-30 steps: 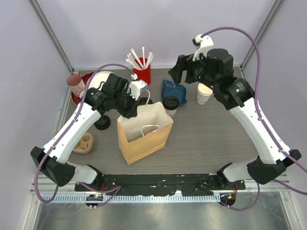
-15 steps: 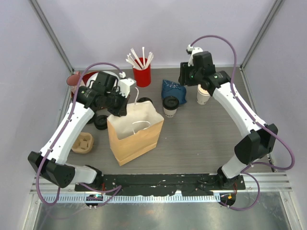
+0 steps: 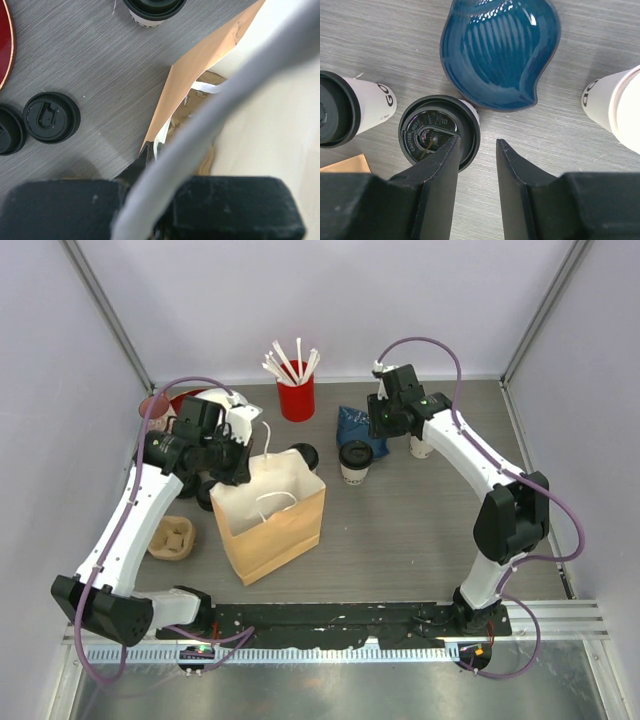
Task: Pack the takeout coffee
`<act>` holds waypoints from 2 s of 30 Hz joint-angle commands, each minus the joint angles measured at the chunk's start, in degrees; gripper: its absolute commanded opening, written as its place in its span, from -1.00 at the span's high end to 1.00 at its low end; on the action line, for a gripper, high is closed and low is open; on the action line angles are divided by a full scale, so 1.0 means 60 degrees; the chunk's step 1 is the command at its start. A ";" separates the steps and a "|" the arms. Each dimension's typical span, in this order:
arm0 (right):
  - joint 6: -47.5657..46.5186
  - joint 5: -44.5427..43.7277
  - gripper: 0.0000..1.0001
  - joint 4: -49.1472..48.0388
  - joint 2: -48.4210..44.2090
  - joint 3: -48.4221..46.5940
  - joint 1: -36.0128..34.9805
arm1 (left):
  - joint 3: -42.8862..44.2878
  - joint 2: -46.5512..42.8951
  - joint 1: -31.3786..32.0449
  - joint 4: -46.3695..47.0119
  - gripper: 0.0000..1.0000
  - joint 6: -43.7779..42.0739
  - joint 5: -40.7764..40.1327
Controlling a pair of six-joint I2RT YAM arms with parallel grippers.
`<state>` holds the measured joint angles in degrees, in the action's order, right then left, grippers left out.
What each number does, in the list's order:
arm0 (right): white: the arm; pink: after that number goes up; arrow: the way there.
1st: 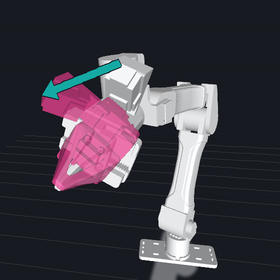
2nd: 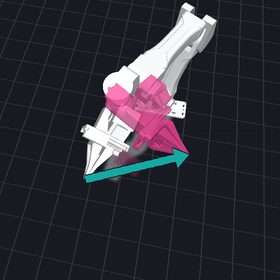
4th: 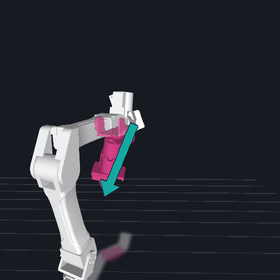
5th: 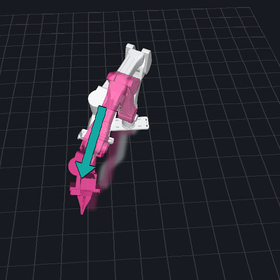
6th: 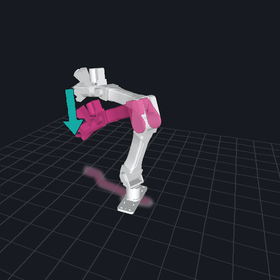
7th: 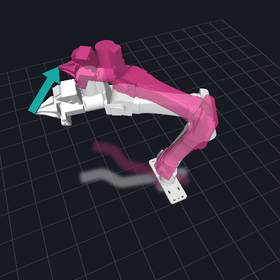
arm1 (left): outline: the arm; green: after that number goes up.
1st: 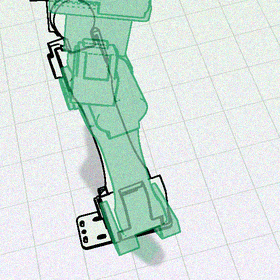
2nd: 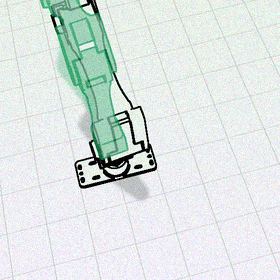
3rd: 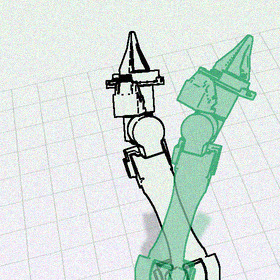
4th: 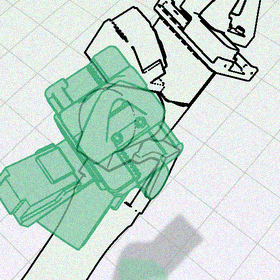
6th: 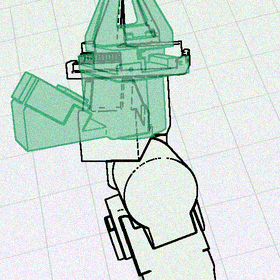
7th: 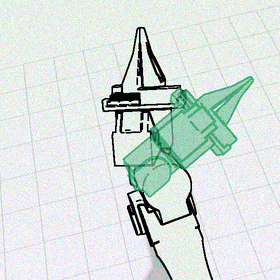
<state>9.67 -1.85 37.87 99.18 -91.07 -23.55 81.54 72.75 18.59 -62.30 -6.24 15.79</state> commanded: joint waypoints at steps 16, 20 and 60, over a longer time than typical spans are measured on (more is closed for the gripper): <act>-0.0001 -0.0117 0.33 0.0852 0.0829 -0.0482 -0.0455 | -0.0011 -0.0187 -0.0081 0.0174 1.00 0.0015 0.0224; -0.0045 -0.0190 0.34 0.0896 0.0902 -0.0481 -0.0469 | 0.0033 -0.0143 -0.0081 0.0159 1.00 0.0000 0.0298; -0.2036 0.1011 0.98 0.4732 -0.2101 -0.5988 -0.3544 | 0.0766 0.1029 0.0915 0.1023 1.00 0.0556 0.1616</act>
<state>0.19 2.42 61.80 86.70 -123.33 -40.51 83.53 78.67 23.11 -58.08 -4.27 25.58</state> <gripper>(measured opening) 0.052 0.019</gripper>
